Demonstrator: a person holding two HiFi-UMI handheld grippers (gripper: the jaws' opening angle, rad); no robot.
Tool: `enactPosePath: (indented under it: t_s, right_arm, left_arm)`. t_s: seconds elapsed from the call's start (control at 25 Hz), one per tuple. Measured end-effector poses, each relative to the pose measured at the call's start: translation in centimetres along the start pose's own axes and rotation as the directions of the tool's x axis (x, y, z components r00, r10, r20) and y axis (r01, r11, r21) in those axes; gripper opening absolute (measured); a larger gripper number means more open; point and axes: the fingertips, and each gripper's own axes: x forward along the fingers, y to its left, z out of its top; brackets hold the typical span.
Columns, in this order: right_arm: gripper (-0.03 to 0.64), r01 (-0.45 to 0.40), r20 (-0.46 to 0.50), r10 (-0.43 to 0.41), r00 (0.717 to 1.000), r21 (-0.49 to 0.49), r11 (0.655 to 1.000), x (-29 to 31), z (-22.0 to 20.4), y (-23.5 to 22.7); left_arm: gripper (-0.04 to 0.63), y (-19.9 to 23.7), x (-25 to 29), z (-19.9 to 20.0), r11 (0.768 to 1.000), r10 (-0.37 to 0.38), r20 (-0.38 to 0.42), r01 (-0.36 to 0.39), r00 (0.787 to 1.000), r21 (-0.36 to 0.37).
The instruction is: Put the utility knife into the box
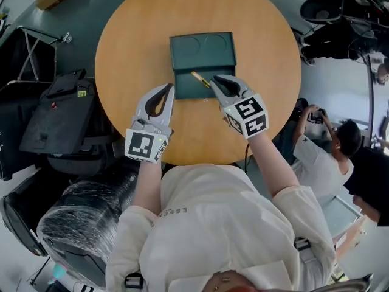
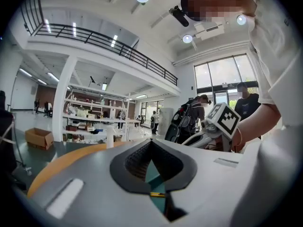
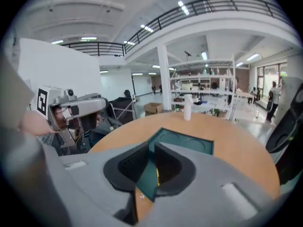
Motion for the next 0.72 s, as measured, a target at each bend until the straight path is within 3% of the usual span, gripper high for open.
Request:
enactPosePath:
  t_s: [0.08,0.32,0.44,0.72]
  right_arm:
    - [-0.003,0.033,0.099,-0.032,0.995,-0.009,0.999,-2.8,2.0,0.2]
    - [-0.006,0.059,0.312,-0.055,0.949,-0.004,0.998,-9.2,5.3,1.7]
    - [-0.006,0.060,0.344,-0.043,0.938,-0.039,0.997,-11.1,4.9,2.5]
    - [-0.006,0.074,0.333,-0.063,0.941,-0.019,0.997,-13.1,2.4,3.1]
  left_arm:
    - [0.016,-1.1,-0.4,1.9,1.000,0.008,0.044,-0.009,0.999,0.019]
    - [0.015,-4.7,-2.1,5.3,0.996,0.014,0.106,-0.023,0.994,0.087]
    - [0.017,-6.8,-3.4,5.6,0.994,0.024,0.127,-0.037,0.992,0.105]
    - [0.015,-8.9,-5.2,4.8,0.994,0.034,0.123,-0.046,0.992,0.098]
